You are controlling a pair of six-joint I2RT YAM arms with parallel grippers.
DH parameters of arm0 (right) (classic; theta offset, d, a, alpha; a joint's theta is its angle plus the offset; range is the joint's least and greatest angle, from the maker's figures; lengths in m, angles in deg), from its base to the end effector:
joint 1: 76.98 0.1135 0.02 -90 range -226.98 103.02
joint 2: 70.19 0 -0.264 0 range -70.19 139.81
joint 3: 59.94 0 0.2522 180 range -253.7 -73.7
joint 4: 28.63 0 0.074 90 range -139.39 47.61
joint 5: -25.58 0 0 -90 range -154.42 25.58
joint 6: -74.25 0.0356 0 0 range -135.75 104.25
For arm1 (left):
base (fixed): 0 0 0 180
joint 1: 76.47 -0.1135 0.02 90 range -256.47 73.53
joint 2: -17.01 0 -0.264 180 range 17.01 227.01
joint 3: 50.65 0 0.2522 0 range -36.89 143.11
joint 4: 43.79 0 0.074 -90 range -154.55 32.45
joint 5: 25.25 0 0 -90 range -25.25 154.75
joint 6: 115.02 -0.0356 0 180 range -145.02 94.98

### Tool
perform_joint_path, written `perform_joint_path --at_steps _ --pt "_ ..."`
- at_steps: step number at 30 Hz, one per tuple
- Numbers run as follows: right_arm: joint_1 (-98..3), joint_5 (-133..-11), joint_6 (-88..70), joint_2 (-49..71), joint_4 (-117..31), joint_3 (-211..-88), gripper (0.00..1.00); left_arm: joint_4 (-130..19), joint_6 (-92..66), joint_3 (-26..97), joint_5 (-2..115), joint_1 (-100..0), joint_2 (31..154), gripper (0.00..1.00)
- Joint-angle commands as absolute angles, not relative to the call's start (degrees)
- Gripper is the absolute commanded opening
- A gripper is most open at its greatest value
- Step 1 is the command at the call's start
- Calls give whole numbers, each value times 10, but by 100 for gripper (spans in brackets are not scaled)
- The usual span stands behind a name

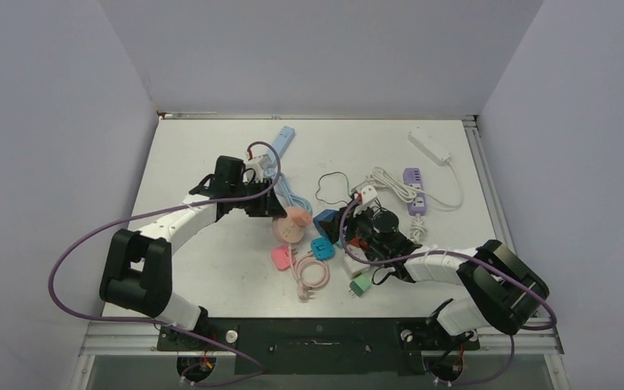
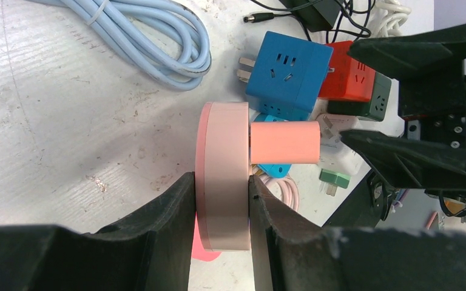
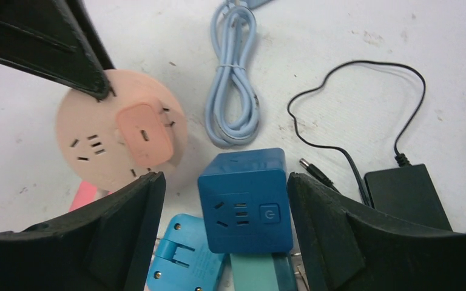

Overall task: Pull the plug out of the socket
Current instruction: Place the plug at the center of the board.

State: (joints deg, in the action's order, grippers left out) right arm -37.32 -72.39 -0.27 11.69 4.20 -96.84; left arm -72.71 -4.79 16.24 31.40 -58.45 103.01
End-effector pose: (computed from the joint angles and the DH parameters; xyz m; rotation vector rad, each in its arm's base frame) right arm 0.2031 0.1748 0.1736 -0.4899 1.7893 0.8067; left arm 0.2880 -0.1143 0.2172 0.2344 2.4575 -1.0023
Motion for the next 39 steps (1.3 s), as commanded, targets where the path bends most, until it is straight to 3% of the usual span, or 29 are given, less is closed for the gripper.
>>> perform_joint_path --at_steps 1,17,39 --pt "-379 -798 -16 79 120 -946 75 -709 -53 183 269 -579 1045 0" --pt "-378 -911 -13 129 122 -980 54 -747 -63 208 204 -565 1105 0" --pt "-325 -857 -67 167 17 -1036 48 -746 -65 209 209 -563 1101 0"
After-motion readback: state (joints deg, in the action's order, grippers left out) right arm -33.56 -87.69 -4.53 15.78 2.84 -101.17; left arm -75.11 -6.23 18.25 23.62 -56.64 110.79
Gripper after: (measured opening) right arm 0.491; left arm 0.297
